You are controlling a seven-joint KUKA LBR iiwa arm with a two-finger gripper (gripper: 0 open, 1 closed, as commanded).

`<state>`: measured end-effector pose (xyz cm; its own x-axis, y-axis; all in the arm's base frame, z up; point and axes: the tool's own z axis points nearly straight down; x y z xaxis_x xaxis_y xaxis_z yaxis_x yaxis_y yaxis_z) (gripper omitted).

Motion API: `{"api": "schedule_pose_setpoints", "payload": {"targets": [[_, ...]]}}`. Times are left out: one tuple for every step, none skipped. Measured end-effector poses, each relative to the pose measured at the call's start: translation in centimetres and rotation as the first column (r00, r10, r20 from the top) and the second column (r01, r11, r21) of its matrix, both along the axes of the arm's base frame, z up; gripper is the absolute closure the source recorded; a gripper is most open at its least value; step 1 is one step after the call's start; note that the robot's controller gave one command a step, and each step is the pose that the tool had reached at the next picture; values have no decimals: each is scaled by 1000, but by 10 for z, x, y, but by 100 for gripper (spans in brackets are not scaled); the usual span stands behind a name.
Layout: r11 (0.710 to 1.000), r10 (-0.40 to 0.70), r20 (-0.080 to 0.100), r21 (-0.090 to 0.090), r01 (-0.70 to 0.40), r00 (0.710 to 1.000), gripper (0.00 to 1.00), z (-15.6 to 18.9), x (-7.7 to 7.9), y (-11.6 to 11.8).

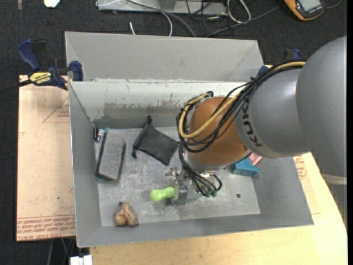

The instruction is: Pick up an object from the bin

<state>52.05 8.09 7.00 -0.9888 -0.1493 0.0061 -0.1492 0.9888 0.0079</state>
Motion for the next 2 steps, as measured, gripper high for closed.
{"api": "schedule_pose_setpoints", "payload": {"targets": [[1000, 0, 2, 1, 0, 1000, 0, 0, 0, 0], [1000, 1, 2, 1, -1, 1000, 100, 0, 0, 0]]}}
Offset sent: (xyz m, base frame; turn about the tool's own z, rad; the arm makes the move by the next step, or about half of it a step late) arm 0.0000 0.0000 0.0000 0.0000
